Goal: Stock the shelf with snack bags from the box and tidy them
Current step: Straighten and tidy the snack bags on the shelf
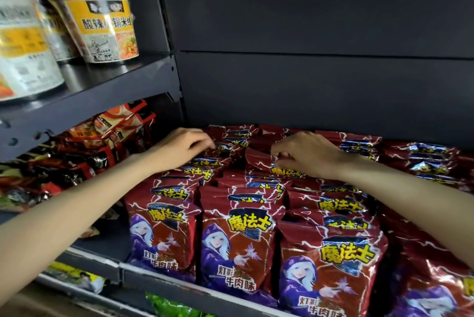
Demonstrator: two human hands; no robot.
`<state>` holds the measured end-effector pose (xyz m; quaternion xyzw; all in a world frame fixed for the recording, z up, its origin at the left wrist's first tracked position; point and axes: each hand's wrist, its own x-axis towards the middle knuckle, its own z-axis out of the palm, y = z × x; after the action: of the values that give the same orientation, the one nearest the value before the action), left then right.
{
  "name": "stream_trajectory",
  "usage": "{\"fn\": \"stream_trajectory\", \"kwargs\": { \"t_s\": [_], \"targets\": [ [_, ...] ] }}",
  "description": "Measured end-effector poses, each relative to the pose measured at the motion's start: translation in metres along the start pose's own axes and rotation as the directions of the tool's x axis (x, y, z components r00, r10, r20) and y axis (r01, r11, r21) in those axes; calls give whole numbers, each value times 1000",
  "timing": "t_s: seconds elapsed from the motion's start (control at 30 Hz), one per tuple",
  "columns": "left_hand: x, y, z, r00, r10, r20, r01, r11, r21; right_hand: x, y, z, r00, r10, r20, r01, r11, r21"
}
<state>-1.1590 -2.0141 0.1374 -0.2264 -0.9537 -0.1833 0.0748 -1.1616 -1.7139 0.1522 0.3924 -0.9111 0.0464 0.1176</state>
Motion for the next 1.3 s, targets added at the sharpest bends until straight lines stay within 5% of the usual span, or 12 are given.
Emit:
{"fn": "stream_trajectory", "kwargs": {
  "t_s": [0.17,0.3,0.43,0.63,0.83,0.97,1.13,1.3],
  "targets": [
    [8,-9,-11,969,-127,213,65,959,278,3,0,2,1000,15,8,-15,1000,-6],
    [9,1,-5,990,5,138,-64,905,421,4,0,2,1000,0,-4,0,1000,-22],
    [10,5,2,984,179,-4,-168,932,320,4,-1,2,1000,4,0,-4,1000,-26],
    [23,30,16,994,110,-27,-107,992,71,4,-1,3,1000,4,0,-4,1000,-31],
    [30,37,6,986,101,131,-127,970,209,4,-3,3,1000,8,-15,-8,999,-38],
    [27,32,-4,992,83,96,-95,987,128,0,-2,-1,999,2,-44,-6,996,-91],
    [32,33,13,986,155,60,-166,930,327,2,-4,1,1000,6,-8,-7,982,-189],
    [26,38,12,991,103,-90,-110,992,-68,1,-2,2,995,38,-94,-50,991,-127]
  ]
}}
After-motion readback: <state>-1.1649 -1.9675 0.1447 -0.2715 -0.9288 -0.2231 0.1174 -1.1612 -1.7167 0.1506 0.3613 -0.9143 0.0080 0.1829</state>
